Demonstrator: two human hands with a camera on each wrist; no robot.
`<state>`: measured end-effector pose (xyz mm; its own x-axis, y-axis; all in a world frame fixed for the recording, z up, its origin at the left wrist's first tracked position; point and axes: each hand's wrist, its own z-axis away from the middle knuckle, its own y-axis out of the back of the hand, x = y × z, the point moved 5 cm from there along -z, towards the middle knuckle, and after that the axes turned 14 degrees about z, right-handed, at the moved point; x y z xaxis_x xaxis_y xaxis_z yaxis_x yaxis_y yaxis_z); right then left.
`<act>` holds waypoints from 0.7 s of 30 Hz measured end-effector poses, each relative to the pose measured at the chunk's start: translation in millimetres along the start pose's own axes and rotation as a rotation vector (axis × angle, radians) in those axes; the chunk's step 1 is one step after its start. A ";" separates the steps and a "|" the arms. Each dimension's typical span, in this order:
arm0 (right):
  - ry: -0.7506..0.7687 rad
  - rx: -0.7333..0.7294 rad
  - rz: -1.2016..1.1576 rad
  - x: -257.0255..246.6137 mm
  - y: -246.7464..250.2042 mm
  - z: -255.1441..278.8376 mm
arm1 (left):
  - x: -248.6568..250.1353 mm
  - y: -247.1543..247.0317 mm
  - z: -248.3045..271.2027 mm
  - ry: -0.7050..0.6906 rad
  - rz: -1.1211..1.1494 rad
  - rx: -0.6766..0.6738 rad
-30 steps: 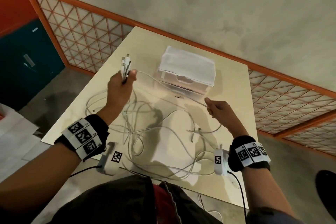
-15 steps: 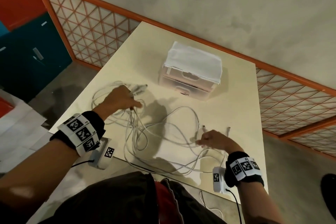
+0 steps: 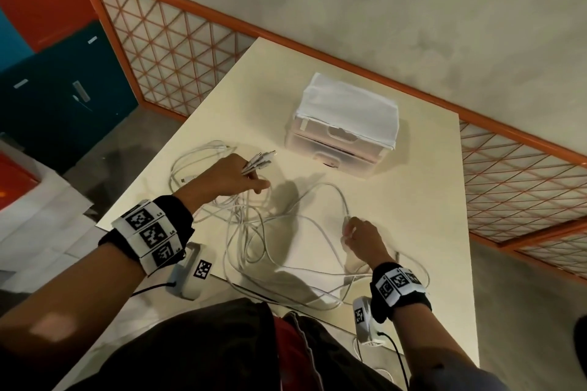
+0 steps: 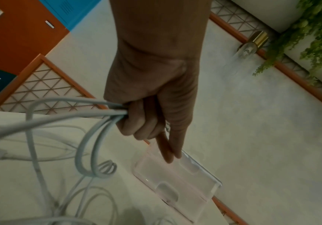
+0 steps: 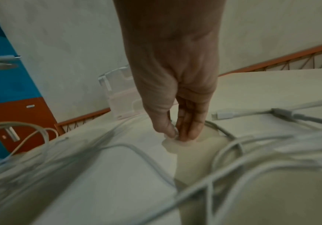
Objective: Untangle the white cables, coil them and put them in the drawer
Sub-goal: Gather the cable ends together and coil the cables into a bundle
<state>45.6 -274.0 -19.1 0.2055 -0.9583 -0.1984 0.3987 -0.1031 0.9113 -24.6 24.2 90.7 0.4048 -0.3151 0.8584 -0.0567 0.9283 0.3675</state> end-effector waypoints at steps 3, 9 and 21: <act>0.014 0.094 -0.054 -9.9 29.3 -8.9 | 10.8 4.6 -1.5 -0.061 0.093 0.022; 0.324 0.356 -0.266 -73.1 124.3 -4.4 | 31.6 -0.8 -6.0 -0.219 0.301 0.003; 0.561 0.313 -0.598 -160.6 184.5 30.1 | 58.8 -37.7 -2.3 -0.402 0.341 -0.093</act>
<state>59.3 -147.1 191.8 0.4821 -0.4567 -0.7476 0.3334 -0.6935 0.6387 3.4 -28.9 126.4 -0.0049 -0.0259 0.9997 -0.0356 0.9990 0.0257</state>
